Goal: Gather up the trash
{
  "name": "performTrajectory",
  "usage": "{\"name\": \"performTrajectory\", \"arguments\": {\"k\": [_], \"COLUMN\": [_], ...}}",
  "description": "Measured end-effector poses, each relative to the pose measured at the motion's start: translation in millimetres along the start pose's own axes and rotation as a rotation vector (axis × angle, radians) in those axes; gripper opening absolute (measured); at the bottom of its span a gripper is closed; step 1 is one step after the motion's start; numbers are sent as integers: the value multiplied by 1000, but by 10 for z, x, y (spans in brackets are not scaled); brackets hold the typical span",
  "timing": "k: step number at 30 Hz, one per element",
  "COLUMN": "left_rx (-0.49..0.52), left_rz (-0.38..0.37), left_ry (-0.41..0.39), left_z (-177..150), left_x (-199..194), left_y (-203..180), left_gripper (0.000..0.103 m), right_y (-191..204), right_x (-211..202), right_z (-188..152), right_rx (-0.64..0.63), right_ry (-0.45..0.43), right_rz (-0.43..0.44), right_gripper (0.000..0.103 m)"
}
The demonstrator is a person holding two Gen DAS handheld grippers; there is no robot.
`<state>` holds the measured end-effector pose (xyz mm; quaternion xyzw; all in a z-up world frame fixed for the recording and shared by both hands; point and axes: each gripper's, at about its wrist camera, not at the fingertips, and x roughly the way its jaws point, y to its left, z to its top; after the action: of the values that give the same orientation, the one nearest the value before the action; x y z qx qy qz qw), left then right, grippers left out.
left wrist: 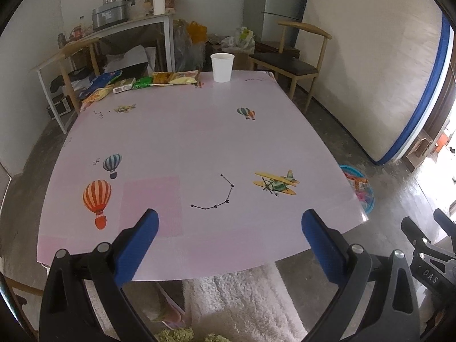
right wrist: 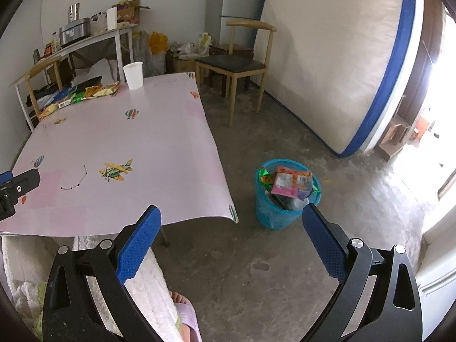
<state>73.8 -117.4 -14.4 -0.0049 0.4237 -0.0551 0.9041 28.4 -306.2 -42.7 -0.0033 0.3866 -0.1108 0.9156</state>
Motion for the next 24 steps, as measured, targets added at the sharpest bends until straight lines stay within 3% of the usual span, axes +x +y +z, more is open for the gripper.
{"name": "performTrajectory", "arguments": {"k": [24], "left_rx": [-20], "left_rz": [66], "left_ry": [0], "left_z": [-12], "left_x": [-54], "left_y": [150], "left_gripper": [98], "right_y": [90], "right_x": [-49], "right_z": [45], "right_rx": [-25], "right_ry": [-11], "right_rz": [23], "right_gripper": [95]}}
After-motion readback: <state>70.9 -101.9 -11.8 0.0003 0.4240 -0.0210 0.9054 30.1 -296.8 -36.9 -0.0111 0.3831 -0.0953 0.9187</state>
